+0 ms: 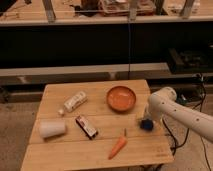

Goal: Wipe the white sponge on the table

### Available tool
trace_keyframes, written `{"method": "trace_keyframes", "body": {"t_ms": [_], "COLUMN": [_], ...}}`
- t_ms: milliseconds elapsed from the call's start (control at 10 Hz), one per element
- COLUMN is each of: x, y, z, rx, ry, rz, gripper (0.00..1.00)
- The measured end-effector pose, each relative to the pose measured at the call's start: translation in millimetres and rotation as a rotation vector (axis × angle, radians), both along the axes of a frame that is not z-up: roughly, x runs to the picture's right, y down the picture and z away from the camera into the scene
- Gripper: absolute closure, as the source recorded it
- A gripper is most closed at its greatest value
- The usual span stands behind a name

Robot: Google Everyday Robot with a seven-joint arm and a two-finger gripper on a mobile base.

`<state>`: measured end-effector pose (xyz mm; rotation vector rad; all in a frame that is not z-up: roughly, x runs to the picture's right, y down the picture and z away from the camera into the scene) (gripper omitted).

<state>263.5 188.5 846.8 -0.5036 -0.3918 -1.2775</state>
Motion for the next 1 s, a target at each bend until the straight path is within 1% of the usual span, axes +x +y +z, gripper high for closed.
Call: {"method": "trace_keyframes", "body": {"t_ms": [200, 300, 400, 600, 700, 800, 900, 1000], "x": [-1.6, -1.2, -1.4, -2.9, -4.4, -5.6, -7.2, -7.9], "y": [-1.4, -0.7, -0.9, -1.6, -2.1, -2.7, -3.5, -3.6], "z": [2.8, 3.8, 5.0, 6.5, 5.9, 5.3, 5.2, 5.5], "rx": [-0.005, -0.011, -0.011, -0.010, -0.009, -0.008, -0.006, -0.005], "ry": [0.011, 0.019, 0.025, 0.039, 0.039, 0.039, 0.038, 0.037], "rz": [-0.015, -0.022, -0.025, -0.027, -0.027, -0.026, -0.026, -0.025], "gripper": [0.21, 0.25, 0.33, 0.55, 0.65, 0.72, 0.85, 0.95]}}
